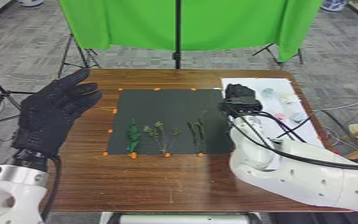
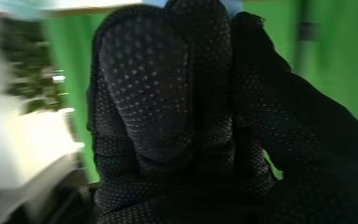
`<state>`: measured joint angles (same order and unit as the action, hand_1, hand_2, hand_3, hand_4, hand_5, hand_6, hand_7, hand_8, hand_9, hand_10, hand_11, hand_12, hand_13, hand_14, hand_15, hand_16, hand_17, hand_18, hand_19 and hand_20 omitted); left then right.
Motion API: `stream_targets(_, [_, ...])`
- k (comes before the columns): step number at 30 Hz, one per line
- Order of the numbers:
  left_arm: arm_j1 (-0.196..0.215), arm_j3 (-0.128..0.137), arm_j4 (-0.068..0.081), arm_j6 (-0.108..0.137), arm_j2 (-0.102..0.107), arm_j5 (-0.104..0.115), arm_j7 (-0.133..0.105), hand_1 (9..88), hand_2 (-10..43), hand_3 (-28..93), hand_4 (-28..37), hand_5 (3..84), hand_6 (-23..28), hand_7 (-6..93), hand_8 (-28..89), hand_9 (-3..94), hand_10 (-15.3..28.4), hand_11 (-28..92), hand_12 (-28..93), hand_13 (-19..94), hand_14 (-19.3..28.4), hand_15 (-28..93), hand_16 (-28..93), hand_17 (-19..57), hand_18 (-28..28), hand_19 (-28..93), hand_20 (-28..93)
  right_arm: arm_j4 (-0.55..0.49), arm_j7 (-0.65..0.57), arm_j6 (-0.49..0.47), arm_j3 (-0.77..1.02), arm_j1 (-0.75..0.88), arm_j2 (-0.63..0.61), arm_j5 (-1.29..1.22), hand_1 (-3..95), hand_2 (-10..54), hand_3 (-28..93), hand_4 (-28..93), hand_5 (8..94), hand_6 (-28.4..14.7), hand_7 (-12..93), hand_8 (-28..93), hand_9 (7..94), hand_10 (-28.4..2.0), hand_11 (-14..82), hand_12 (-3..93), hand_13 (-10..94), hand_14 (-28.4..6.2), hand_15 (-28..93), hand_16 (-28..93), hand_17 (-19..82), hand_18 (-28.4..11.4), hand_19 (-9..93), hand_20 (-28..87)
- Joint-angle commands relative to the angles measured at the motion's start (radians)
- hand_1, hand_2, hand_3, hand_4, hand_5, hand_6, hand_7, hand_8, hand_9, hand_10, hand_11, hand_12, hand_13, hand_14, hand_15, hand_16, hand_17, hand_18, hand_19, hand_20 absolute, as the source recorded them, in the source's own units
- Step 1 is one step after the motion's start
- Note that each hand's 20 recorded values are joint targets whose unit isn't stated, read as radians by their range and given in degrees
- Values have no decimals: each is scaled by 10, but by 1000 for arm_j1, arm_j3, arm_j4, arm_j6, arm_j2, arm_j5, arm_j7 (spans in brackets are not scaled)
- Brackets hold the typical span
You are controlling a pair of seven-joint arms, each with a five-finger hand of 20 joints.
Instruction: Arrange flowers
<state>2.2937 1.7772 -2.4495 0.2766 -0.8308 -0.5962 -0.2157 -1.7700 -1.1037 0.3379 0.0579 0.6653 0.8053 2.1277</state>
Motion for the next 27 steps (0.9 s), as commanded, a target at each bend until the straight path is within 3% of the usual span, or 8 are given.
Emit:
stream_targets(1, [-77,-24,14,-23,15,0,33,218,81,776,-229,411,124,127,-84,344,229,322,112,239,284,550,-109,-93,282,628,23,-6,148,-7,0,-75,218,-97,576,-95,722,-283,865,-14,205,74,937,-67,199,284,929,-26,476,218,485,-144,931,-207])
stream_targets(5, [-150,-37,29,-53,25,-2,63,217,81,775,-231,408,123,127,-83,343,228,321,112,239,284,551,-109,-81,283,654,36,30,188,-18,-37,-106,303,-143,572,-95,722,-283,863,-11,209,73,937,-65,196,285,928,-25,477,218,480,-143,931,-200])
stream_targets(9, [-245,-78,53,-81,45,7,61,214,82,773,-233,407,121,126,-83,343,226,320,113,240,284,550,-108,-74,283,667,44,42,201,-34,-47,-147,368,-273,569,-95,722,-283,856,-11,217,68,937,-65,191,291,918,-24,485,224,461,-147,932,-167])
stream_targets(14, [-365,-165,99,-133,81,115,-16,213,82,773,-233,405,121,127,-83,343,226,319,113,242,284,550,-108,-69,284,674,49,96,213,20,-208,-299,458,-360,567,-95,720,-283,845,-8,228,60,937,-67,177,303,898,-26,502,224,434,-151,931,-153])
stream_targets(15, [-424,-216,121,-143,104,120,-46,213,82,773,-233,405,121,127,-83,342,226,319,114,243,284,549,-108,-68,284,674,50,103,183,44,-256,-355,474,-393,567,-95,720,-283,844,-6,230,59,937,-68,176,304,896,-27,504,223,427,-151,930,-153])
stream_targets(16, [-449,-230,125,-139,91,107,-10,214,83,772,-233,406,121,127,-83,343,226,319,114,243,284,549,-108,-67,284,675,50,115,190,11,-227,-322,484,-396,566,-95,719,-283,843,-6,231,57,937,-70,175,305,895,-27,505,222,422,-151,930,-151])
stream_targets(22, [-479,-253,117,-123,133,112,-36,213,83,772,-232,406,121,127,-82,343,227,319,114,244,284,547,-108,-66,284,675,50,134,195,78,-329,-418,563,-471,559,-95,716,-283,838,1,239,48,937,-71,167,302,881,-28,520,218,402,-149,929,-139])
stream_targets(27, [-505,-269,120,-107,132,112,-13,214,82,772,-231,407,121,127,-83,344,227,319,114,245,284,546,-108,-66,284,674,48,148,253,49,-302,-397,567,-540,555,-95,701,-283,832,13,240,37,935,-65,150,302,867,-23,539,214,390,-143,927,-123])
